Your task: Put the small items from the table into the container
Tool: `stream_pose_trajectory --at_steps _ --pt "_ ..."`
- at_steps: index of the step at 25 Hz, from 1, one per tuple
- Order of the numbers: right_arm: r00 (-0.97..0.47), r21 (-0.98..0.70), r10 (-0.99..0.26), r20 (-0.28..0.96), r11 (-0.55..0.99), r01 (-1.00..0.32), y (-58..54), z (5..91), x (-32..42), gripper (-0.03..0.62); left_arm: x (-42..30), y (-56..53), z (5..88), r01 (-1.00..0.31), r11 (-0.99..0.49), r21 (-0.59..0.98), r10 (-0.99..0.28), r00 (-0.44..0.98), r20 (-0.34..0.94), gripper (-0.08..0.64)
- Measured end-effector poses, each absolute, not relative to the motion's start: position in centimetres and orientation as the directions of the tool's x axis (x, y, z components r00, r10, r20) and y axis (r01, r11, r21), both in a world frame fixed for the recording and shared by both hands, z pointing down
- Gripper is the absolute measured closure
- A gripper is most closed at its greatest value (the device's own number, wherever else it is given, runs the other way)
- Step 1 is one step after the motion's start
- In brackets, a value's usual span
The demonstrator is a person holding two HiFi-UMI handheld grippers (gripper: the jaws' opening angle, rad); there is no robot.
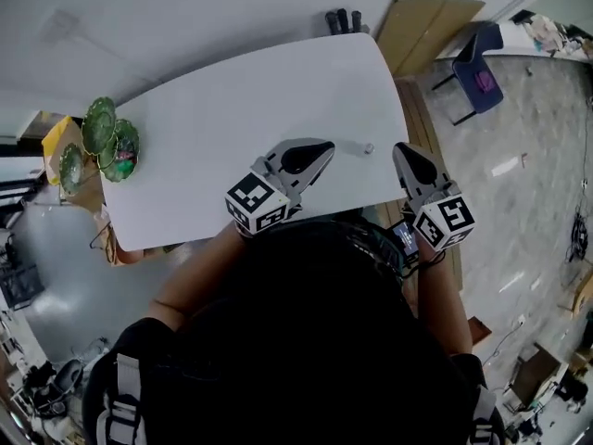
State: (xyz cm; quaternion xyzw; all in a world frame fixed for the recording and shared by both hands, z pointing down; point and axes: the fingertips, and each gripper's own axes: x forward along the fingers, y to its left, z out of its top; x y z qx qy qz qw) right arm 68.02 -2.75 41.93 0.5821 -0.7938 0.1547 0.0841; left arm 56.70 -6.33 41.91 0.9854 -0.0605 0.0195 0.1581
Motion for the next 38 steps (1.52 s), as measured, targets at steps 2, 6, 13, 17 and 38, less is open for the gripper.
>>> stream_pose_trajectory --at_steps 2,6,13,17,38 --pt "-0.379 -0.152 -0.869 0.317 0.348 -0.925 -4.3 42.1 68.8 0.574 57.2 -7.5 42.0 -0.214 -0.924 0.317 -0.205 0.977 0.060 0.555" --pt "-0.531 -0.168 -0.784 0.321 0.505 -0.847 -6.5 42.5 69.8 0.574 58.4 -8.3 42.4 -0.373 -0.873 0.313 -0.370 0.926 0.073 0.555" --pt "-0.683 -0.195 -0.656 0.322 0.660 -0.725 -7.2 43.6 71.9 0.574 60.4 -6.7 42.7 -0.545 -0.782 0.304 -0.543 0.834 0.098 0.555" --pt "-0.723 -0.205 -0.620 0.304 0.699 -0.685 -6.9 43.5 71.6 0.574 60.2 -5.3 43.1 -0.591 -0.745 0.309 -0.587 0.801 0.118 0.556" --pt "-0.743 -0.270 -0.564 0.360 0.700 -0.662 -5.4 47.4 72.9 0.571 63.6 -4.2 45.8 -0.561 -0.755 0.340 -0.546 0.824 0.150 0.555"
